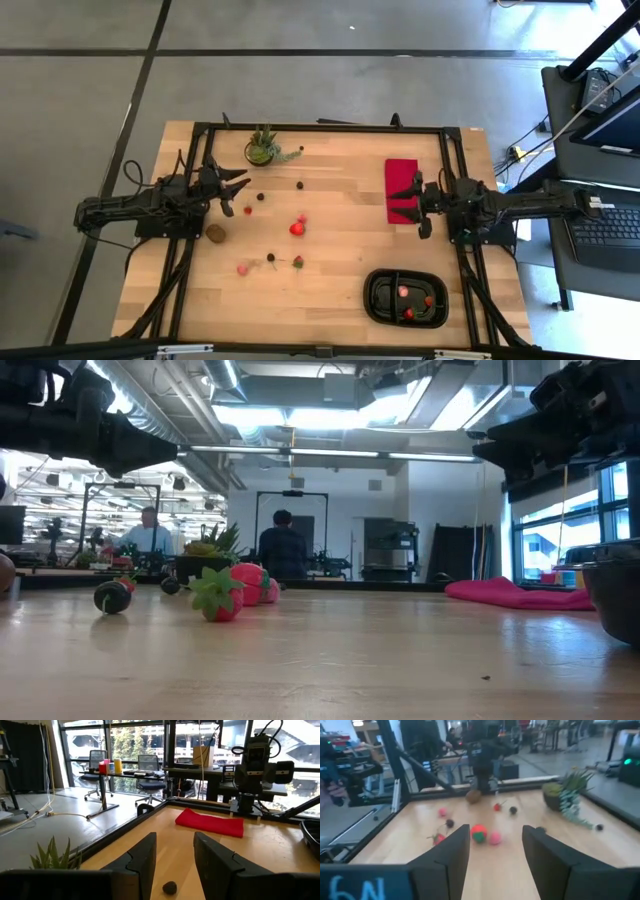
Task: Pick and placing Produce into tupperware
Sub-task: Put the blackberry into the left of the black bin
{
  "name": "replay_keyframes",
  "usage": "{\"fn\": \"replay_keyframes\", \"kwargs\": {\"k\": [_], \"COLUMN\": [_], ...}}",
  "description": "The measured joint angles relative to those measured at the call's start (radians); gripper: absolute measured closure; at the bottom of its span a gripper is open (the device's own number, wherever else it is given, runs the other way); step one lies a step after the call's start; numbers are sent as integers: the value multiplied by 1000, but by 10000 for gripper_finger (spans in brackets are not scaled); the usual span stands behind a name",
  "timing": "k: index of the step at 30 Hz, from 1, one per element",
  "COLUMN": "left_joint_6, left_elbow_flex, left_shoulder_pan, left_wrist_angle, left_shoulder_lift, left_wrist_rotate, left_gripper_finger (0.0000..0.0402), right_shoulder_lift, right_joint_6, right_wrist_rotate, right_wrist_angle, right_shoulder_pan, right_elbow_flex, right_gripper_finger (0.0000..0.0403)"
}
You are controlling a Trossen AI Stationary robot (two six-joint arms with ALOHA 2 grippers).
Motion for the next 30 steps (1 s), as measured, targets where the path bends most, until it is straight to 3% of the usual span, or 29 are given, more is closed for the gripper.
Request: {"fn": "replay_keyframes", "kwargs": {"k": [8, 14, 30], "left_joint_6": [-1, -22, -79], "left_elbow_flex": [0, 0, 0], "left_shoulder_pan": [0, 0, 0], "left_wrist_angle": [0, 0, -3], "left_shoulder_lift": [0, 0, 0], "left_wrist_rotate": [0, 0, 34], "left_gripper_finger": [278, 278, 278], "right_shoulder_lift": [-151, -235, -443], "right_joint_6": [1, -45, -77], "right_wrist_rotate": [8, 139, 140], "right_wrist_angle": [-89, -164, -363], "right_shoulder_pan": [-42, -42, -42], "right_elbow_flex": [0, 0, 0], "right_gripper_finger": [219, 219, 219]}}
